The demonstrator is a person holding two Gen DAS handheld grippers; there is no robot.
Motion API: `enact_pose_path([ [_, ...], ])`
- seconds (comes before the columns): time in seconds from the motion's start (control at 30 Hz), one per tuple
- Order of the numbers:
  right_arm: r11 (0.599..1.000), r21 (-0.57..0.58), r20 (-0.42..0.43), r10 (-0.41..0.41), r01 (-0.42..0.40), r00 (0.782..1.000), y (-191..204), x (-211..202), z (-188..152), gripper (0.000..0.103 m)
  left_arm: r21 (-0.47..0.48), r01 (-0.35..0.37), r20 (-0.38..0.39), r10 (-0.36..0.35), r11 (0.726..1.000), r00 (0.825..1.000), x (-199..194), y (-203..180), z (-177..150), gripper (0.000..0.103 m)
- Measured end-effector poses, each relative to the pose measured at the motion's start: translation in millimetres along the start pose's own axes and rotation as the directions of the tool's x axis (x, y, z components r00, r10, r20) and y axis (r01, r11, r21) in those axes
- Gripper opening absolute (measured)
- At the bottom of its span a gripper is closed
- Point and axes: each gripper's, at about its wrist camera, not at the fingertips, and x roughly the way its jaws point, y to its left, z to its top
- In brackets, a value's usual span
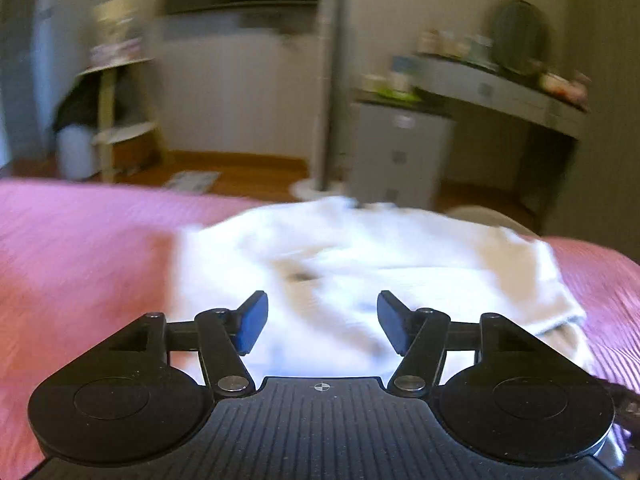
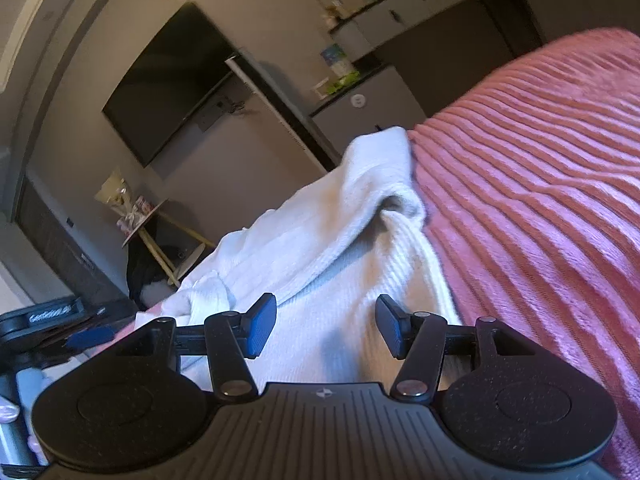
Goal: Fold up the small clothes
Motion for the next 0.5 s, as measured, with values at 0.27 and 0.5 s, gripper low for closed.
enact_pose_path([
  [0.27,0.996,-0.034,-0.096,0.079,-0.083,0.992,32,13,-5,0.055,-0.147,-0.102,-0.167,0.077,0.984,0.983,13,79,-27,0.066],
  [0.5,0.982,0.060,-0.204,0.188,-0.179,0.961,70,71,23,0.045,-0.147,-0.059,-0.156,0.036,0.987,0.987,17,84,-34,0.066],
])
